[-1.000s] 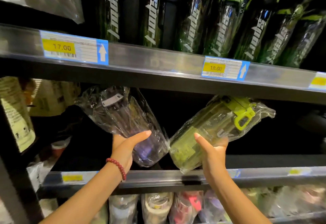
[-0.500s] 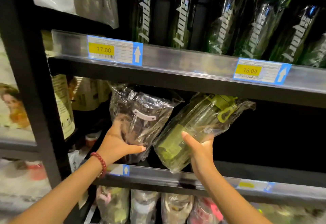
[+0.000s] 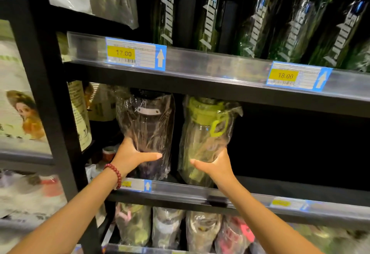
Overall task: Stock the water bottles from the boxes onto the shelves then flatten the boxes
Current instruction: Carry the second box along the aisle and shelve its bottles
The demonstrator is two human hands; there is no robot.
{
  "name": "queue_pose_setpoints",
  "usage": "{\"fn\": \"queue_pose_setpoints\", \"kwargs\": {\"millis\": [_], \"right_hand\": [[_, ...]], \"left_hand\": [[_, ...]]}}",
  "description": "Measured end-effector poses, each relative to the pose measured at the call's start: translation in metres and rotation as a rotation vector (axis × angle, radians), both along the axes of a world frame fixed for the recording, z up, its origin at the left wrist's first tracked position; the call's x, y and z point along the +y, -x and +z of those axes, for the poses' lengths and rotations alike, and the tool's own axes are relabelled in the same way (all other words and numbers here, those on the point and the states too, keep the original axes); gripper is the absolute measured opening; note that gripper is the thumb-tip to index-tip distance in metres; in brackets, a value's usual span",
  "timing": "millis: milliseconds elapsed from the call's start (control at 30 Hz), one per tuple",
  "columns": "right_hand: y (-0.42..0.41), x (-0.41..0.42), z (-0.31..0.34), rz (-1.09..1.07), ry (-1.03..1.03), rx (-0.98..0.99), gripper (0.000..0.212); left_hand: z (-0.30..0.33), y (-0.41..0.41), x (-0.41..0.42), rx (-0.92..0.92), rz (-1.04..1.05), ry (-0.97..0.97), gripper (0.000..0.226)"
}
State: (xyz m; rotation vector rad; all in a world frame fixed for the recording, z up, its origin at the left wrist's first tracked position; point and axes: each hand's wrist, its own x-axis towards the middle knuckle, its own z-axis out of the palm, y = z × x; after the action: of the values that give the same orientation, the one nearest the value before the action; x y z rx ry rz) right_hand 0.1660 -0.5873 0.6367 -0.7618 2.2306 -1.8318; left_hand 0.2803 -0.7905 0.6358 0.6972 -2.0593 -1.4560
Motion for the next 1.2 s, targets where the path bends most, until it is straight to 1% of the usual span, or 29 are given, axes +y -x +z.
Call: {"fn": "queue_pose_setpoints", "kwargs": {"millis": [67, 100, 200, 267, 333, 400, 467, 533, 567, 667, 733, 833, 967, 1033, 1067, 1100, 1133, 1200], "right_hand": [[0.001, -0.002, 0.005, 0.064, -0.09, 0.015, 0.051], [0.002, -0.002, 0.006, 0.092, -0.104, -0.008, 0.05], [0.002, -0.005, 0.01, 0.144, -0.087, -0.1, 0.058], [0.004, -0.008, 0.007, 0.125, -0.08, -0.127, 0.061], [0.002, -0.008, 0.008, 0.124, -0.115, -0.104, 0.058], [-0.004, -0.008, 0.009, 0.122, -0.182, -0.001, 0.054], [-0.01, -0.008, 0.007, 0.083, -0.209, 0.083, 0.058], [-0.014, -0.008, 0.001, 0.059, -0.172, 0.08, 0.073], [-0.014, -0.009, -0.004, 0.054, -0.167, 0.078, 0.075], [-0.013, -0.006, -0.012, 0.099, -0.285, 0.123, 0.067], [-0.011, -0.005, -0.011, 0.137, -0.349, 0.156, 0.062], [-0.006, -0.008, -0.014, 0.107, -0.411, 0.22, 0.05], [-0.003, -0.021, -0.016, 0.029, -0.429, 0.239, 0.047], [0.0, -0.029, -0.017, 0.012, -0.45, 0.232, 0.04], [0.003, -0.033, -0.02, -0.002, -0.468, 0.218, 0.04], [0.005, -0.038, -0.021, -0.018, -0.479, 0.209, 0.046], [0.006, -0.041, -0.021, -0.03, -0.5, 0.202, 0.053], [0.007, -0.046, -0.018, -0.036, -0.524, 0.179, 0.056]], "left_hand": [[-0.002, 0.001, -0.001, -0.002, 0.006, 0.009, 0.095], [-0.003, 0.002, -0.002, -0.003, 0.007, 0.012, 0.092], [-0.001, 0.002, 0.0, 0.0, 0.01, 0.02, 0.087], [0.0, 0.002, 0.0, 0.005, -0.004, 0.038, 0.087], [0.002, 0.001, 0.001, -0.004, -0.015, 0.05, 0.084], [0.003, 0.001, 0.003, -0.002, -0.013, 0.056, 0.082], [0.003, 0.001, 0.005, 0.001, -0.005, 0.059, 0.086], [0.001, -0.002, 0.007, -0.004, -0.004, 0.065, 0.094], [0.001, -0.003, 0.008, -0.014, -0.011, 0.075, 0.097], [-0.001, -0.009, 0.007, -0.107, -0.091, 0.127, 0.109], [-0.002, -0.011, 0.006, -0.194, -0.103, 0.194, 0.113], [-0.005, -0.012, 0.005, -0.253, -0.066, 0.266, 0.101], [-0.001, -0.003, -0.002, -0.279, -0.069, 0.256, 0.066], [-0.006, 0.007, -0.014, -0.35, -0.064, 0.23, 0.054], [-0.005, 0.01, -0.017, -0.36, -0.07, 0.211, 0.05], [-0.004, 0.013, -0.018, -0.341, -0.088, 0.195, 0.049], [-0.005, 0.017, -0.021, -0.318, -0.085, 0.168, 0.053], [-0.005, 0.024, -0.02, -0.324, -0.029, 0.084, 0.065]]}}
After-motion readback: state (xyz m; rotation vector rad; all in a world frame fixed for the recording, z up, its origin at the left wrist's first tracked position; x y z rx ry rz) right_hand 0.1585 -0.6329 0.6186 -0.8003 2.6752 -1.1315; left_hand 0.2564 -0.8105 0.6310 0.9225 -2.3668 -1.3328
